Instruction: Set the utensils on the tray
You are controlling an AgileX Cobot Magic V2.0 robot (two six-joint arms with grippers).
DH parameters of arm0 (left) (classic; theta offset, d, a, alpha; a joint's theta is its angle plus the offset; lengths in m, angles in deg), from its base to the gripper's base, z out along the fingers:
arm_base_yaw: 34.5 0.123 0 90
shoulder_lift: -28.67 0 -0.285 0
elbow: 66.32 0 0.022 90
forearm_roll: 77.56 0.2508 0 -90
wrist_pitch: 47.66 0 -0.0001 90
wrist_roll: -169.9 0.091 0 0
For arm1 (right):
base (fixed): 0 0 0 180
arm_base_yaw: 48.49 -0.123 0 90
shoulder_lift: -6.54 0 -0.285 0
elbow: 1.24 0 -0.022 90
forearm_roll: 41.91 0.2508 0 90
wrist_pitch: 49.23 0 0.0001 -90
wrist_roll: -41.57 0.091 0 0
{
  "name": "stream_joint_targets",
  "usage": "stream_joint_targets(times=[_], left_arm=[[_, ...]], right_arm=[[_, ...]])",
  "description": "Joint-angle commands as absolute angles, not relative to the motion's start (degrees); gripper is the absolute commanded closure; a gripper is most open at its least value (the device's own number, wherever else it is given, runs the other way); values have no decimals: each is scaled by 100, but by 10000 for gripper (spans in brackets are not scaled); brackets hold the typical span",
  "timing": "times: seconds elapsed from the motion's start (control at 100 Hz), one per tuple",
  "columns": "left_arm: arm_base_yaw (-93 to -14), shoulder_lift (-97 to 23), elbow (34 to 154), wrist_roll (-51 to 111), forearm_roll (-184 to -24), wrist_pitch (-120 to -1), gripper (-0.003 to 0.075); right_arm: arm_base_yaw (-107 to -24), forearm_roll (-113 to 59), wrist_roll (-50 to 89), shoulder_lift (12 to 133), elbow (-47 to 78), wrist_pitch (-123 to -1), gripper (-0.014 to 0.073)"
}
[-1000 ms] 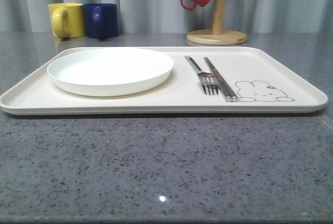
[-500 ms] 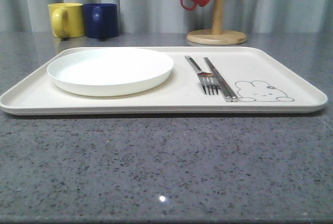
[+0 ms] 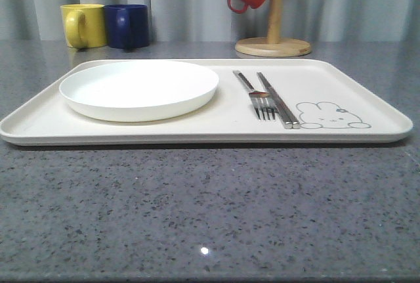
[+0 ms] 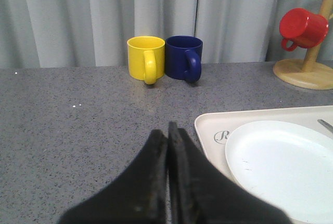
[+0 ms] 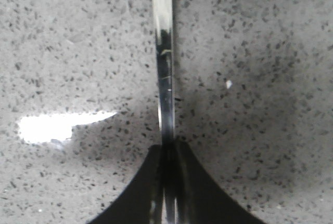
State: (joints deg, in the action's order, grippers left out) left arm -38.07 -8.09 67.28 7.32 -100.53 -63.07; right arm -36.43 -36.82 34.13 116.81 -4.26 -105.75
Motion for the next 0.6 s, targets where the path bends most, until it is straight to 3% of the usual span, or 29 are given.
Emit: stream_joint_targets(times=[0.0, 0.26, 0.59], left_arm=[[-3787, -827, 6878, 721, -10104, -5883, 739], [-3787, -827, 6878, 721, -10104, -5883, 739], [-3787, -827, 6878, 721, -10104, -5883, 739]], right_arm=[[-3623, -3534, 3359, 11358, -594, -10527, 659], [-3974, -3507, 3975, 10617, -594, -10616, 650], [-5572, -4025, 5322, 10235, -594, -10531, 650]])
